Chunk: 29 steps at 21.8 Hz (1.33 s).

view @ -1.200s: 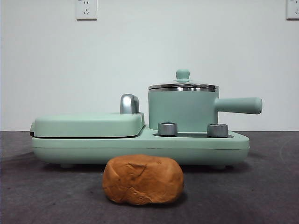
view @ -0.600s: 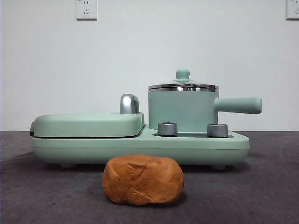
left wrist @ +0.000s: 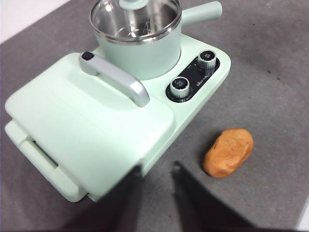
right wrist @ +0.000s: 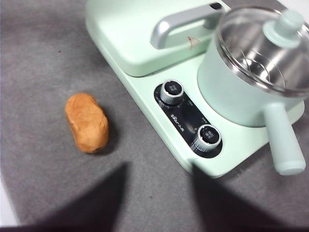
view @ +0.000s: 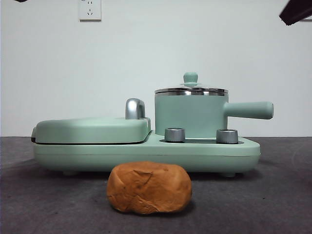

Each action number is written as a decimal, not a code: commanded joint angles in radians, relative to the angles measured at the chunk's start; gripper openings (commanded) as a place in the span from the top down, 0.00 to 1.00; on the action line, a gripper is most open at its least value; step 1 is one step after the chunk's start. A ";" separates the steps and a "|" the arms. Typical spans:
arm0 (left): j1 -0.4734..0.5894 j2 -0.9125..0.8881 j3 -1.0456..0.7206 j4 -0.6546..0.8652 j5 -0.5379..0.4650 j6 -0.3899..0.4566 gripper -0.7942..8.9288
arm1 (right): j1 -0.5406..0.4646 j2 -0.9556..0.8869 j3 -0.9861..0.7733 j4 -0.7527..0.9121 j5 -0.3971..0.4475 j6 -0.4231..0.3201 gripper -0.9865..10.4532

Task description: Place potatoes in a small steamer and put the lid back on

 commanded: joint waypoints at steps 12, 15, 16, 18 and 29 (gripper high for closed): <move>-0.006 0.026 0.018 0.045 0.005 0.010 0.61 | 0.006 0.007 0.020 0.007 0.020 0.111 0.57; -0.017 0.066 0.018 0.114 0.005 -0.015 0.61 | 0.006 0.007 0.020 0.007 0.021 0.138 0.57; -0.023 0.083 0.018 0.143 0.005 -0.034 0.61 | 0.006 0.007 0.020 0.008 0.021 0.144 0.57; -0.040 0.127 0.018 0.215 0.004 -0.077 0.61 | 0.006 0.007 0.020 0.011 0.020 0.152 0.57; -0.135 0.462 0.020 0.780 -0.113 -0.303 0.61 | 0.006 0.007 0.020 0.011 0.020 0.200 0.57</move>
